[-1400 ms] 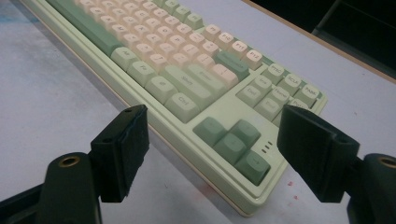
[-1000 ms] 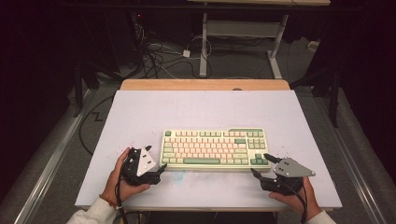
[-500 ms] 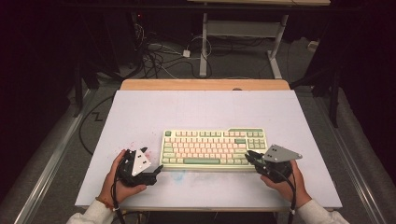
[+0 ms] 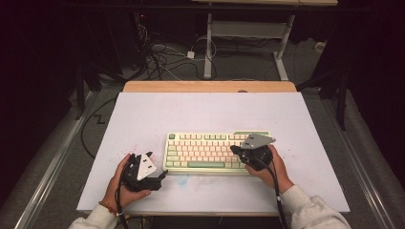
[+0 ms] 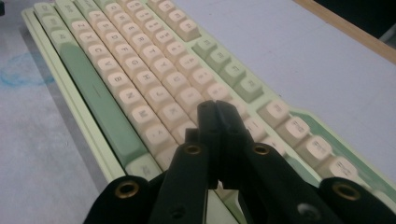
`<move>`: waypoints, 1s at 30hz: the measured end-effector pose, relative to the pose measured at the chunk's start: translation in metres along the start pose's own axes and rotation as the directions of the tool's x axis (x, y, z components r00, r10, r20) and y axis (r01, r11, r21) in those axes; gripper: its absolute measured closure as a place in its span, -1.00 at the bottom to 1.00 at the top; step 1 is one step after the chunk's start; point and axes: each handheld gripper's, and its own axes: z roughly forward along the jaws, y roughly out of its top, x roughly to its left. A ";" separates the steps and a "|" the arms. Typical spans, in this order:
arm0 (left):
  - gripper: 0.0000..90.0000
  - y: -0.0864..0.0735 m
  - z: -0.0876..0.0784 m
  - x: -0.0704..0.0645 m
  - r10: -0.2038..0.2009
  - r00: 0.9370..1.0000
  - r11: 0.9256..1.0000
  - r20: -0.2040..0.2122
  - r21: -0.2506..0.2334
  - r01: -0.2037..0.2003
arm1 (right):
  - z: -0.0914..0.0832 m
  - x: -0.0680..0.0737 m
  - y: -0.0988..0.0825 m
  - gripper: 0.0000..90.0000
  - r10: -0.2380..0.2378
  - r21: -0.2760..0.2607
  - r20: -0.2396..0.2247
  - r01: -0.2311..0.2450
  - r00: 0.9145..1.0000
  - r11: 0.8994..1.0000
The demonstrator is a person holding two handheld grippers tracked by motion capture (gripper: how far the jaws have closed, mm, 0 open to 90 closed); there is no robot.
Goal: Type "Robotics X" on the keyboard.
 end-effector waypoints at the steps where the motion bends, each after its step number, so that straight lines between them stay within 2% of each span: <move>1: -0.60 0.000 0.000 0.000 0.003 1.000 1.000 0.000 0.004 -0.003 | 0.004 0.001 0.003 1.00 0.001 0.003 -0.007 -0.001 1.000 1.000; 7: -0.60 -0.001 0.001 -0.001 0.011 1.000 1.000 0.007 0.016 -0.011 | 0.029 0.004 0.015 1.00 -0.013 0.047 -0.017 0.014 1.000 0.999; 12: -0.60 -0.001 0.002 -0.001 0.011 1.000 1.000 0.016 0.017 -0.011 | 0.041 0.005 0.023 1.00 -0.014 0.067 -0.020 0.016 1.000 0.998; 16: -0.60 -0.001 0.001 -0.001 0.014 1.000 1.000 0.020 0.018 -0.015 | 0.049 0.009 0.027 1.00 -0.038 0.090 -0.022 0.040 0.999 0.995; 26: -0.60 -0.001 0.002 -0.002 0.018 1.000 1.000 0.025 0.021 -0.018 | 0.055 0.012 0.030 1.00 -0.054 0.115 -0.013 0.055 0.998 0.992; 30: -0.60 -0.001 0.003 -0.003 0.020 0.999 0.999 0.032 0.026 -0.021 | 0.057 0.012 0.030 1.00 -0.064 0.141 -0.026 0.067 0.998 0.988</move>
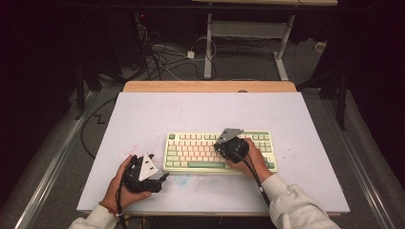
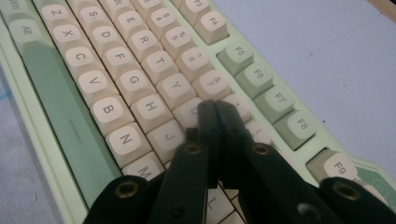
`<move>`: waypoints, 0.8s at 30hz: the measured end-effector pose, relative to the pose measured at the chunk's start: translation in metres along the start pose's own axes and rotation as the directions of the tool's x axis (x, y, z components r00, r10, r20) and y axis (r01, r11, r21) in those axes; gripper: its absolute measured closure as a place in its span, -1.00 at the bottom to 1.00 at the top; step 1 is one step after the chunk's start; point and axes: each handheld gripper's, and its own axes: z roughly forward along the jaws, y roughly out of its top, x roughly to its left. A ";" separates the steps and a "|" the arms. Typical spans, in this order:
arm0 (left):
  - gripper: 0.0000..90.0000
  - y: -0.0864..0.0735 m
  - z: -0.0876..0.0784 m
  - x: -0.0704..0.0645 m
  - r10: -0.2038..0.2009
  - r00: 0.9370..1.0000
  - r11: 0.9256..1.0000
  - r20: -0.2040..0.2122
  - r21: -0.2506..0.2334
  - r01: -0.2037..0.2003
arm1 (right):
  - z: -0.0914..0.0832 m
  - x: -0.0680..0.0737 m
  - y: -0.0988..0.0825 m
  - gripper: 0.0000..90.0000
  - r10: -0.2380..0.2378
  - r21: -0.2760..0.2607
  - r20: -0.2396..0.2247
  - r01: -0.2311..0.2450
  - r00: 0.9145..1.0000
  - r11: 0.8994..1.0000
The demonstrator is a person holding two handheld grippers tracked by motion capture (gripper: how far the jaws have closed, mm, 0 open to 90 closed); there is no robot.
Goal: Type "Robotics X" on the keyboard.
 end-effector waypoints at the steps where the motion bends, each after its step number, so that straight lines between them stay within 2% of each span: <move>1: -0.60 0.000 0.000 0.000 -0.006 1.000 1.000 0.003 -0.007 0.006 | 0.000 0.000 0.000 1.00 -0.001 0.004 -0.002 0.001 1.000 1.000; 8: -0.60 0.000 0.000 0.000 -0.011 1.000 1.000 0.002 -0.001 0.011 | -0.011 -0.001 0.001 0.98 0.022 -0.057 0.002 -0.021 1.000 0.998; 14: -0.57 0.000 -0.002 0.002 -0.034 0.999 0.999 0.004 -0.024 0.034 | -0.025 -0.005 0.000 0.92 0.045 -0.124 0.012 -0.043 0.999 0.991; 19: -0.53 0.000 -0.001 0.001 -0.030 0.999 0.999 0.012 -0.017 0.030 | -0.037 -0.007 -0.001 0.76 0.056 -0.154 0.048 -0.048 0.997 0.987; 24: -0.53 0.000 0.000 0.001 -0.024 1.000 1.000 0.015 -0.004 0.025 | -0.046 -0.009 -0.006 0.48 0.072 -0.199 0.059 -0.059 0.996 0.978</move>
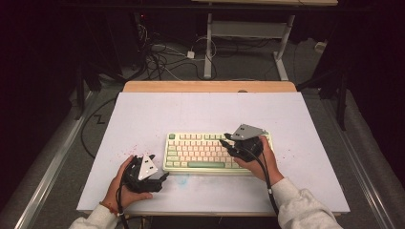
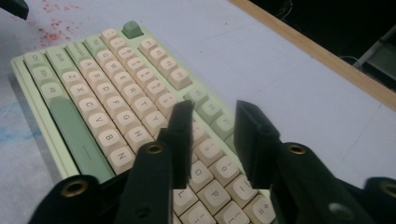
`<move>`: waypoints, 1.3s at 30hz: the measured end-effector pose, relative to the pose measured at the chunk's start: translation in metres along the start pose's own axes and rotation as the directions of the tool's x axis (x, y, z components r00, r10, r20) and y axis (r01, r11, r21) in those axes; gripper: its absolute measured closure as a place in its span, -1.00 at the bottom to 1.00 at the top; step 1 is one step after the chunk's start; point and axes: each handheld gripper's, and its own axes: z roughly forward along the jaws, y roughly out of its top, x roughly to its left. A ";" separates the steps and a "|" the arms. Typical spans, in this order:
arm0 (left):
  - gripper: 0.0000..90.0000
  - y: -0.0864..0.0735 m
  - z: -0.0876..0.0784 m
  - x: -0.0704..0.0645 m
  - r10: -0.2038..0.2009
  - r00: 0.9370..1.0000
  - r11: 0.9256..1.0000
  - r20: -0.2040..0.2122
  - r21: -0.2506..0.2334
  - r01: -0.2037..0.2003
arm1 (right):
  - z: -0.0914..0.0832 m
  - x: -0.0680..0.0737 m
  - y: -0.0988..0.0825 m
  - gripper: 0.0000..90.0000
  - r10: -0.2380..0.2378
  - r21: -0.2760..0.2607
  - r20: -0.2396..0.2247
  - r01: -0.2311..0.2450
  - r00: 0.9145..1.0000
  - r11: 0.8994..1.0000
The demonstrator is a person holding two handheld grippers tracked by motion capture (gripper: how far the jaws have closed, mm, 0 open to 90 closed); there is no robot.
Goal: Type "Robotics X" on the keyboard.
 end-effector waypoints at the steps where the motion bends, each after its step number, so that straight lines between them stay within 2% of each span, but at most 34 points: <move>1: -0.53 0.000 0.000 0.000 -0.003 1.000 1.000 0.002 0.000 0.003 | -0.002 0.000 0.000 0.40 0.005 -0.007 0.007 -0.005 1.000 1.000; 4: -0.53 0.000 0.000 0.000 -0.013 1.000 1.000 0.006 -0.004 0.013 | -0.008 -0.002 -0.001 0.18 0.028 -0.035 -0.001 -0.028 1.000 0.999; 7: -0.53 0.000 0.000 0.000 -0.015 1.000 1.000 0.005 -0.005 0.015 | -0.015 -0.002 -0.001 -0.02 0.025 -0.060 0.014 -0.024 1.000 0.998; 11: -0.51 0.001 0.000 0.000 -0.020 1.000 1.000 0.010 -0.006 0.021 | -0.025 -0.003 -0.001 -0.23 0.023 -0.102 0.043 -0.019 0.999 0.995; 15: -0.50 0.001 0.000 0.000 -0.022 1.000 1.000 0.013 -0.006 0.022 | -0.035 -0.005 -0.002 -0.33 0.026 -0.122 0.088 -0.015 0.996 0.992; 23: -0.48 0.001 -0.002 0.001 -0.021 1.000 1.000 0.006 -0.006 0.021 | -0.049 -0.007 -0.012 -0.43 0.028 -0.141 0.117 -0.011 0.993 0.990; 32: -0.31 0.002 -0.005 0.004 -0.030 0.999 0.999 0.011 -0.013 0.030 | -0.063 -0.005 -0.026 -0.44 0.012 -0.156 0.136 0.010 0.991 0.988; 36: -0.17 0.002 -0.007 0.005 -0.035 0.999 0.999 0.029 -0.025 0.036 | -0.070 -0.005 -0.035 -0.44 0.010 -0.150 0.150 0.013 0.989 0.989; 39: -0.02 0.002 -0.008 0.005 -0.054 0.997 0.998 0.050 -0.031 0.055 | -0.075 -0.005 -0.041 -0.43 0.010 -0.142 0.155 0.012 0.988 0.990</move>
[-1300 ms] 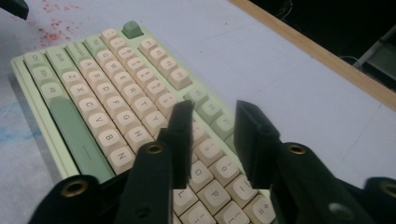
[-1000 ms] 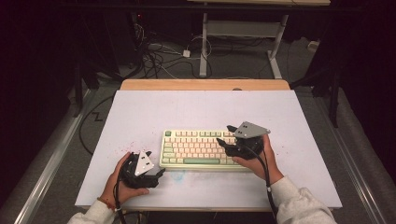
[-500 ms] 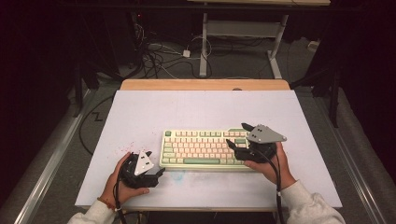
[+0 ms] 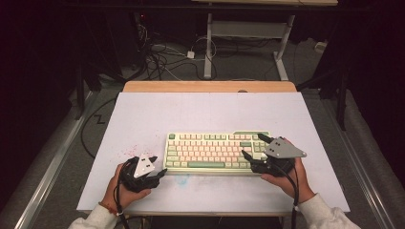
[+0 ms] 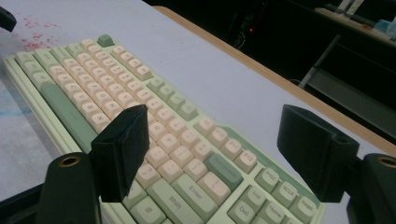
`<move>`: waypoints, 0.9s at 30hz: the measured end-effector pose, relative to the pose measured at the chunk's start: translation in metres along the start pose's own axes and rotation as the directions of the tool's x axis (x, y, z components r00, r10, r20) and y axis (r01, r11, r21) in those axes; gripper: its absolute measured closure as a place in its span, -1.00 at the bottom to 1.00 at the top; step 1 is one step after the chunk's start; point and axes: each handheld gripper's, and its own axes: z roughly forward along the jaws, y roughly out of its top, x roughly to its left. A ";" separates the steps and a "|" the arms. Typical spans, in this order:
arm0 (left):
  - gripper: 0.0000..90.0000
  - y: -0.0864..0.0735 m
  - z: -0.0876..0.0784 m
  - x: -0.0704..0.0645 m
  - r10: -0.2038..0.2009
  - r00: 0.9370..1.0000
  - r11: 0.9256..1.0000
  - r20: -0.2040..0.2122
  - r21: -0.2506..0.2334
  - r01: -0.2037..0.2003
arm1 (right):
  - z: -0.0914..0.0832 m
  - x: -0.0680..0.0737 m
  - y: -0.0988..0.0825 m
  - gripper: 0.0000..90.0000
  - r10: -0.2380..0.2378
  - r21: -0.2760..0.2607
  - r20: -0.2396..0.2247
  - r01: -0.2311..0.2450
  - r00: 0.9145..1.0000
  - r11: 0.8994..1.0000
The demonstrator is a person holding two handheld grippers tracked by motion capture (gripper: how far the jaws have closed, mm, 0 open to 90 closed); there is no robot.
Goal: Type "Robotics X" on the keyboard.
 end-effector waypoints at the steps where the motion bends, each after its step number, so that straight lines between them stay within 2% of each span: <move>1: 0.03 0.000 0.000 0.000 -0.001 1.000 1.000 0.005 -0.003 0.001 | -0.002 0.000 -0.002 -0.43 0.002 0.000 0.006 -0.002 1.000 1.000; 8: 0.49 0.003 -0.004 0.002 -0.006 0.999 1.000 0.036 -0.015 0.006 | -0.014 -0.003 -0.018 -0.44 0.012 0.009 0.027 -0.012 1.000 1.000; 11: 0.72 0.005 -0.009 0.005 0.004 0.998 1.000 0.067 -0.028 -0.002 | -0.020 -0.003 -0.024 -0.44 0.016 0.005 0.039 -0.016 0.999 1.000; 13: 0.83 0.008 -0.012 0.005 0.013 0.998 1.000 0.062 -0.028 -0.012 | -0.025 -0.003 -0.029 -0.44 0.021 0.008 0.037 -0.022 0.999 1.000; 15: 0.92 0.010 -0.015 0.007 0.001 0.998 0.999 0.066 -0.041 0.002 | -0.028 -0.003 -0.034 -0.44 0.022 0.017 0.040 -0.023 0.999 1.000; 19: 0.94 0.014 -0.019 0.009 -0.011 0.998 0.999 0.055 -0.048 0.013 | -0.034 -0.002 -0.043 -0.44 0.022 0.035 0.046 -0.024 0.999 0.999; 21: 0.94 0.017 -0.019 0.010 -0.009 0.998 0.999 0.064 -0.046 0.012 | -0.037 -0.003 -0.046 -0.44 0.031 0.037 0.043 -0.032 0.999 0.999; 23: 0.94 0.021 -0.019 0.009 -0.003 0.999 0.999 0.054 -0.044 0.006 | -0.039 -0.004 -0.049 -0.45 0.040 0.043 0.037 -0.042 0.999 0.998; 27: 0.94 0.030 -0.016 0.009 -0.008 0.998 0.999 0.069 -0.044 0.011 | -0.041 -0.005 -0.053 -0.47 0.044 0.055 0.032 -0.045 0.999 0.997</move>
